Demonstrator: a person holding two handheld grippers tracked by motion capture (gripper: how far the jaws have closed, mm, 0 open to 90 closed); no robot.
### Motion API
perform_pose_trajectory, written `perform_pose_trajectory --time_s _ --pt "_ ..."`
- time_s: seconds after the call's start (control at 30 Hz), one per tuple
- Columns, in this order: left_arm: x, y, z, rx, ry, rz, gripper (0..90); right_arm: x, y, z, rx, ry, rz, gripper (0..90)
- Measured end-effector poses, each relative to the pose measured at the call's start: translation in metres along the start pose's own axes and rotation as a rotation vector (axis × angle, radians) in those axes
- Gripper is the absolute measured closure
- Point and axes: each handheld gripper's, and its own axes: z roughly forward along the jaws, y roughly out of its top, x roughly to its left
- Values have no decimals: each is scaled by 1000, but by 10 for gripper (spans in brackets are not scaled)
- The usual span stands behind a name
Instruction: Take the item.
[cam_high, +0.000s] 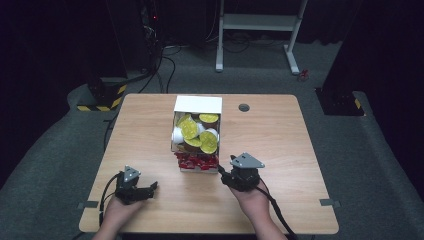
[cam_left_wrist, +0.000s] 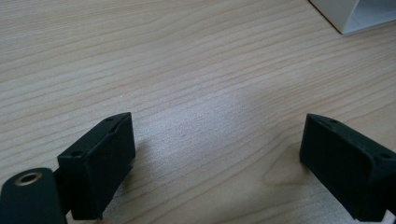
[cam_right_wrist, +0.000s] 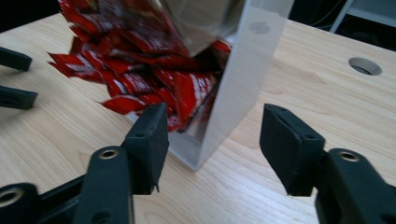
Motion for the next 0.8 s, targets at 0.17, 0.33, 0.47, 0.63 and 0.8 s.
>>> perform_pose_trajectory --time_s 0.17,0.33,0.47,0.63,0.8 --pt "0 0 0 3 -2 1 105 8 5 5 -5 10 -23 571" --pt "0 0 0 4 -2 5 104 9 6 8 -6 15 -30 644" --pt "0 0 0 3 -5 5 104 9 6 11 -6 24 -34 718" --pt "0 0 0 2 -5 5 104 9 6 17 -9 21 -35 799" --pt "0 0 0 4 -6 5 104 11 7 20 -12 -5 -40 806"
